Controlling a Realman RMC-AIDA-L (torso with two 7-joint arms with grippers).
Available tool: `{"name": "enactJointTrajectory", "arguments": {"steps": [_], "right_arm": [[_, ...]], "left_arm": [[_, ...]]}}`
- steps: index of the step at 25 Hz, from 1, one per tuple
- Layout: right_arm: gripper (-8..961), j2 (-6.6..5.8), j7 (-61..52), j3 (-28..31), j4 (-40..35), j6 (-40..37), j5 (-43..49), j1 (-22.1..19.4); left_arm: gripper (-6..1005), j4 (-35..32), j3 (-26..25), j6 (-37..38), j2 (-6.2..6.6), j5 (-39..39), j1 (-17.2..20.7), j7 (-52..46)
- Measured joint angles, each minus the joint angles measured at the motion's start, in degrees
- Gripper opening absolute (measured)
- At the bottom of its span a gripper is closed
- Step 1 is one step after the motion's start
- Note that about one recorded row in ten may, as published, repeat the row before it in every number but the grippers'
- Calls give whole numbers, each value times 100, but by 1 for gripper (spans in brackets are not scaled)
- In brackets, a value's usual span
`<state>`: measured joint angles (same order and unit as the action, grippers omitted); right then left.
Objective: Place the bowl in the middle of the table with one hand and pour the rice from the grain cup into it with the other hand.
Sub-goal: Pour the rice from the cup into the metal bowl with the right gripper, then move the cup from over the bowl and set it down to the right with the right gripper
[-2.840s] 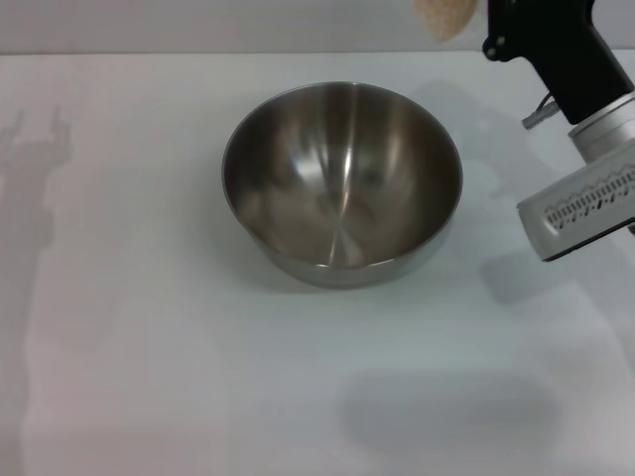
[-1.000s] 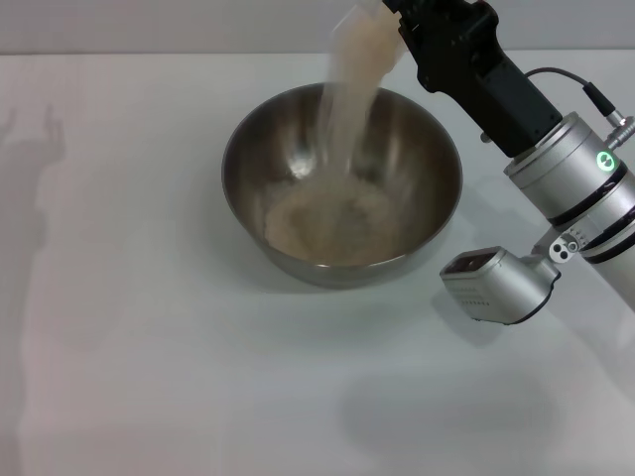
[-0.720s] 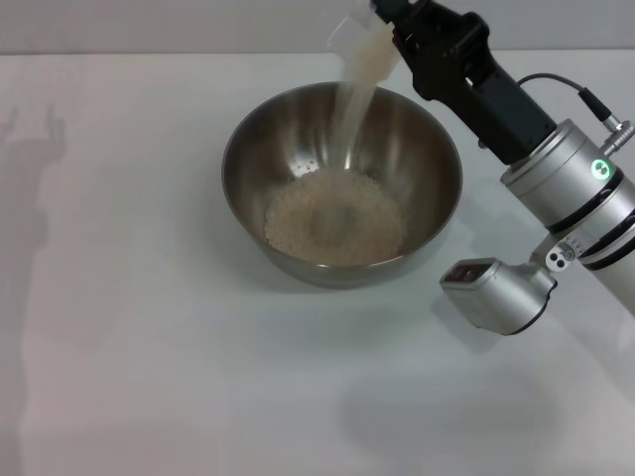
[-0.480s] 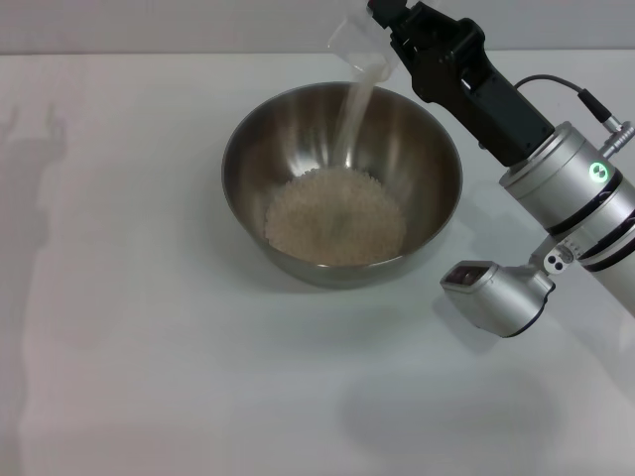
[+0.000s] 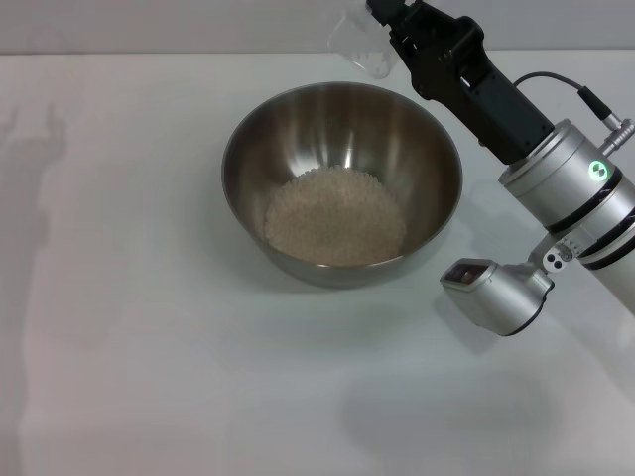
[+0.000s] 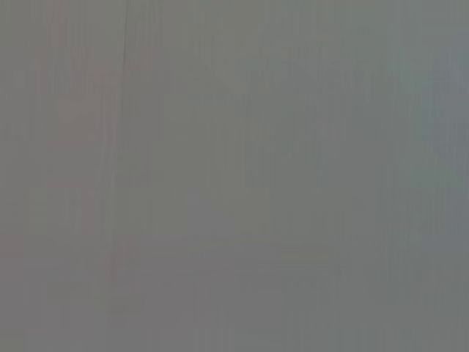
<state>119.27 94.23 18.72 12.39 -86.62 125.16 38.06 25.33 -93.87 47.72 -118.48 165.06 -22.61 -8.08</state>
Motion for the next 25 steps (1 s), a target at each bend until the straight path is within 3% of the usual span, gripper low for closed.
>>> {"name": "enactJointTrajectory", "arguments": {"steps": [11,21,25], "right_arm": [[1,0,-448,102,284,70,-40,-149],[0,23,-1566,1423,1513,690,-89,-758],[1,25,-1988,1582,1839,694,-129,-941]], "left_arm": [[450,24,0,0,0,0,-7,0],[450,51,0,18,4,0,-10,0],[450,51,0,60,9,0,-10,0]]}}
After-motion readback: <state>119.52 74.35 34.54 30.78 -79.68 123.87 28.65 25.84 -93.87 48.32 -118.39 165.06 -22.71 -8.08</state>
